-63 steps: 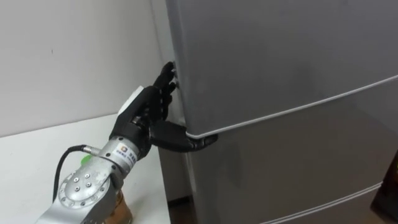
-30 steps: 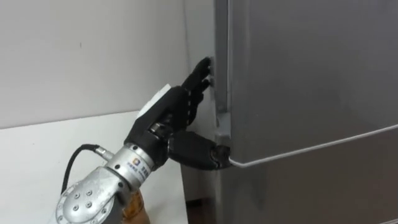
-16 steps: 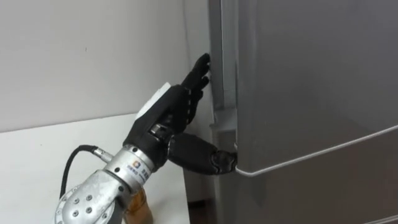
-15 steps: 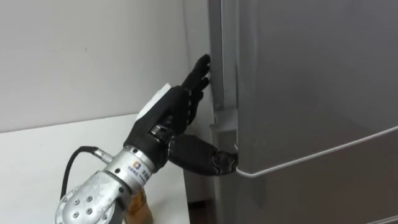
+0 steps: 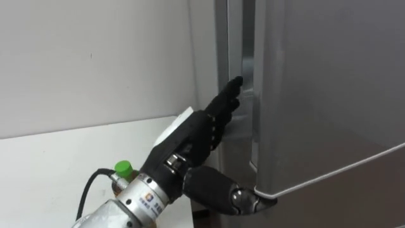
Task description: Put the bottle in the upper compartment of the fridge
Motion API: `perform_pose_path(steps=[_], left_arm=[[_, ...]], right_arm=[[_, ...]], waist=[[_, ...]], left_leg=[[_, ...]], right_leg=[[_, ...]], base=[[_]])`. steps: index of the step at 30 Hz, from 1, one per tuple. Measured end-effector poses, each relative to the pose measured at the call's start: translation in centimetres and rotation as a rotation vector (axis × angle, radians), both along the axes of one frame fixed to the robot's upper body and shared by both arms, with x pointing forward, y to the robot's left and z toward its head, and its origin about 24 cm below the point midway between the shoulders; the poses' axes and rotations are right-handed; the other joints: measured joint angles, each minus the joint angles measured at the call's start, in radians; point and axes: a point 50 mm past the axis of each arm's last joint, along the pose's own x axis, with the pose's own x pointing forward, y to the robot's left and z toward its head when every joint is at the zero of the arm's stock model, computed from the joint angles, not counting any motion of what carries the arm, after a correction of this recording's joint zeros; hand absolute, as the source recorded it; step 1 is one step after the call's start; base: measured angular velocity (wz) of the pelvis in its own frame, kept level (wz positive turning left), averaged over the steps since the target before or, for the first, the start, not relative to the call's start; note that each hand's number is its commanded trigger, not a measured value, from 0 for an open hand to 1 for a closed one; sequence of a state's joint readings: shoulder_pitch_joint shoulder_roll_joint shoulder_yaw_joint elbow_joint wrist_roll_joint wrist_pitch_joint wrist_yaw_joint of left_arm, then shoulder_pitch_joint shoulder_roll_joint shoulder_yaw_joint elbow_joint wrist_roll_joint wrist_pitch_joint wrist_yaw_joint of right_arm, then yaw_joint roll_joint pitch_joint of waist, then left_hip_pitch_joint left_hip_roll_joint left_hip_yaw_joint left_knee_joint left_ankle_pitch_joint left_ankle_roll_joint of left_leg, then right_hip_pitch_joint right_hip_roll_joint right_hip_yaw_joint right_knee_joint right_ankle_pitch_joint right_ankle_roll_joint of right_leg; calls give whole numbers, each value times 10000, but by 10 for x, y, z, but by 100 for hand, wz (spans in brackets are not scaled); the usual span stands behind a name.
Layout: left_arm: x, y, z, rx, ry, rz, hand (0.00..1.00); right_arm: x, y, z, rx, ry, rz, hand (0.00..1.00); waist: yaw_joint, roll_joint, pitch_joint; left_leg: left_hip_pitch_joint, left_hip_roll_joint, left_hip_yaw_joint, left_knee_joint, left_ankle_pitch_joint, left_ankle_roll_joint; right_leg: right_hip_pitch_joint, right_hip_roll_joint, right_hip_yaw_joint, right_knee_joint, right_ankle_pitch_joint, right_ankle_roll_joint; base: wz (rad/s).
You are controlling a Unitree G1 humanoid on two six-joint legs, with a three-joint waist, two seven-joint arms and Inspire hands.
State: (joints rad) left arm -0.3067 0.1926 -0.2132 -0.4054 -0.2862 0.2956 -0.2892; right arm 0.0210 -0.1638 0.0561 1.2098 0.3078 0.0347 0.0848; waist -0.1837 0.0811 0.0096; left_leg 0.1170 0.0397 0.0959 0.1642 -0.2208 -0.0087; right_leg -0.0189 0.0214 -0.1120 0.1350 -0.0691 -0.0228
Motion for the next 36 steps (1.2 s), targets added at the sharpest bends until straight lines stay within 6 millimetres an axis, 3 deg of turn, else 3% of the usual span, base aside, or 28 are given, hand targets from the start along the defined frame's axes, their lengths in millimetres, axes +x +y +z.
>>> perform_pose_path(steps=[8,13,30,36], left_arm=[[-9,-4,-6,-609,239,-381,0],[-14,-5,-12,-935,464,-476,0],[-19,-12,-14,-1241,533,-966,0],[-22,-17,-13,-1244,485,-1166,0]], right_arm=[[-1,1,0,66,-2,-48,0],[-3,4,-2,129,104,-66,0],[1,6,-2,124,45,-18,0],[1,5,-2,-89,27,22,0]], waist=[[22,-41,-36],[21,-161,-151],[67,-289,-83],[133,-246,-110]], left_leg=[[-25,6,84,1,0,0],[-3,17,75,1,0,0],[-22,8,78,-5,0,0],[-38,5,68,-5,0,0]], right_leg=[[-74,17,26,25,-11,-11],[-41,17,-18,12,-8,-18],[-57,2,-19,-7,-11,-14],[-65,0,-35,-6,-11,-14]], base=[[-2],[0],[0],[0]])
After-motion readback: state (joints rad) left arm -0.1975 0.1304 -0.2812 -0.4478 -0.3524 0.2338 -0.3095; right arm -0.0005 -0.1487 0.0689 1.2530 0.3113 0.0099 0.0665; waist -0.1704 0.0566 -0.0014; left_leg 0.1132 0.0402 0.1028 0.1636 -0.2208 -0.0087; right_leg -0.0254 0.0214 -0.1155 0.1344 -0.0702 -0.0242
